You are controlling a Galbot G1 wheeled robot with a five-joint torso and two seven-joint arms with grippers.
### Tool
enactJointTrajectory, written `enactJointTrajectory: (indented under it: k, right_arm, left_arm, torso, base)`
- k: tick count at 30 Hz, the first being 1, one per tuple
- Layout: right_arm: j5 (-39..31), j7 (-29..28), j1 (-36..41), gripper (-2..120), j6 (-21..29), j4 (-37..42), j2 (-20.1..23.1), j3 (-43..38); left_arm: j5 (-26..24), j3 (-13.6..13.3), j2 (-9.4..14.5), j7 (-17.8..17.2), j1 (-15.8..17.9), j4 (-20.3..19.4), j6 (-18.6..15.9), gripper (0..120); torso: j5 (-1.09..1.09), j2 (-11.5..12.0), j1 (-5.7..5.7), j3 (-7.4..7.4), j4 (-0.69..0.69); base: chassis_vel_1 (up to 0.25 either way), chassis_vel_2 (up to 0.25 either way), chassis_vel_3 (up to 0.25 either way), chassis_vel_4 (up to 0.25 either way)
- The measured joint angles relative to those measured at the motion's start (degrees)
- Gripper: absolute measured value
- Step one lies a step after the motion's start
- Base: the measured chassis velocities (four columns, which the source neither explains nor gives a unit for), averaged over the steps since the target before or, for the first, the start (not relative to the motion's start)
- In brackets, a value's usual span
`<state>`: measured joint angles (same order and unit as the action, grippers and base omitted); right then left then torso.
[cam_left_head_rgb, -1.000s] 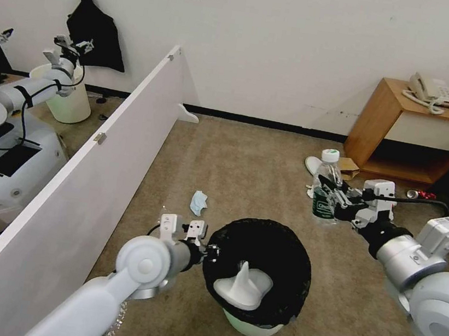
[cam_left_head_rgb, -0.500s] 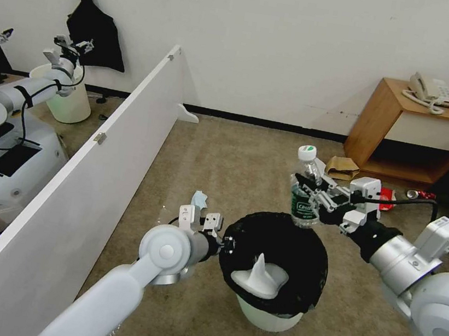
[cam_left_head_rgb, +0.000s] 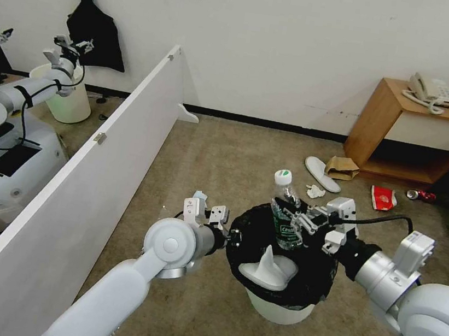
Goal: Pick up the trash bin, then pick up the garbage from the floor and place it into the trash bin.
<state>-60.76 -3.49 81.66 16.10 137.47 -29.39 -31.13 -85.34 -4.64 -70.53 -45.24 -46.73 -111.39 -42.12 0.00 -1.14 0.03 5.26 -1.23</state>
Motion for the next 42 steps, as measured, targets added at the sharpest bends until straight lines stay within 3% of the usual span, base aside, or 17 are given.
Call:
enactJointTrajectory:
  k: [12,17,19,33,42]
  right_arm:
    - [3.55,1.25,0.14,19,0.02,-2.54,-1.22,2.54]
    - [3.89,1.25,-0.04,33,-0.01,-3.02,-1.65,2.98]
    - [4.14,1.25,-0.13,44,-0.01,-3.16,-2.08,3.33]
    - [4.24,1.20,-0.04,94,-0.01,-2.61,-2.00,3.06]
    - [4.29,1.73,0.55,100,-0.01,-2.03,-1.86,2.39]
  left_arm:
    - [-0.63,1.95,1.22,0.08,-1.64,-2.03,-0.01,2]
    - [-0.68,2.66,1.90,0.13,-2.60,-2.69,-0.01,2]
    - [-0.69,3.07,2.40,0.17,-3.14,-3.09,-0.02,2]
    - [-0.69,3.88,2.99,0.31,-4.49,-4.06,-0.02,2]
    - [-0.39,3.95,2.90,0.31,-5.01,-4.37,-0.02,2]
  torso:
    - [0.00,0.00,0.00,0.00,0.00]
    - [-0.01,0.00,0.00,0.00,0.00]
    - [-0.01,0.00,0.00,0.00,0.01]
    - [-0.01,0.00,0.00,0.00,0.00]
    - [-0.01,0.00,0.00,0.00,0.00]
  base:
    - [0.000,0.000,0.000,0.000]
    - [0.000,0.000,0.000,0.000]
    - [0.000,0.000,0.000,0.000]
    - [0.000,0.000,0.000,0.000]
    - [0.000,0.000,0.000,0.000]
